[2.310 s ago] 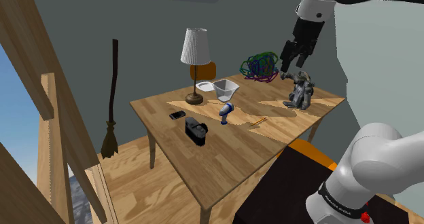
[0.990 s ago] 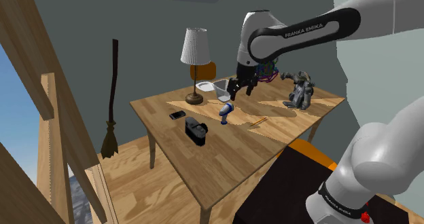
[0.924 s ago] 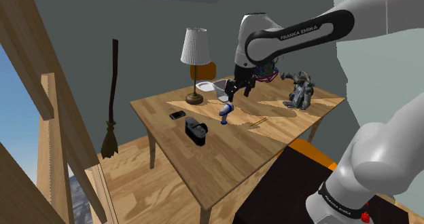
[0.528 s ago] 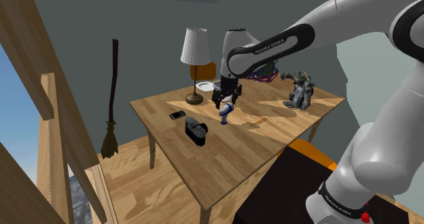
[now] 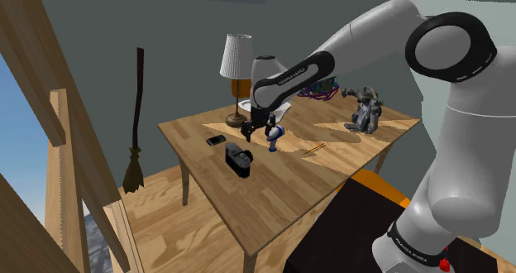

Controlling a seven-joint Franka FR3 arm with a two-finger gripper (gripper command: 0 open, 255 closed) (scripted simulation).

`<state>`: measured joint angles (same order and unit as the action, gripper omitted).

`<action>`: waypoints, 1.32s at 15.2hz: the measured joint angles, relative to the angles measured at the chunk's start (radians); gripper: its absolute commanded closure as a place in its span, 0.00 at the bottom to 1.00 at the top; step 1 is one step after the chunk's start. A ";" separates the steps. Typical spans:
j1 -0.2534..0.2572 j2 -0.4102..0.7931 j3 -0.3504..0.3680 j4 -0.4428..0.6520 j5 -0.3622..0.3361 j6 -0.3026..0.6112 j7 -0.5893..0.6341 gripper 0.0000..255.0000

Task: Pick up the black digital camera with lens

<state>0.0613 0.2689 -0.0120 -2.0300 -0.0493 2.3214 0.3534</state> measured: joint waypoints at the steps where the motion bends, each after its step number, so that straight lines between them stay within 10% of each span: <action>1: 0.002 0.034 0.001 0.028 0.001 0.004 0.004 0.00; 9: 0.019 0.351 0.009 0.313 0.009 0.028 0.039 0.00; 17: 0.022 0.438 0.009 0.343 0.008 0.084 0.045 0.00; 18: 0.022 0.443 0.009 0.347 0.008 0.085 0.045 1.00; 20: 0.022 0.447 0.009 0.352 0.008 0.085 0.044 1.00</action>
<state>0.0832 0.7158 -0.0029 -1.6784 -0.0408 2.4066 0.3975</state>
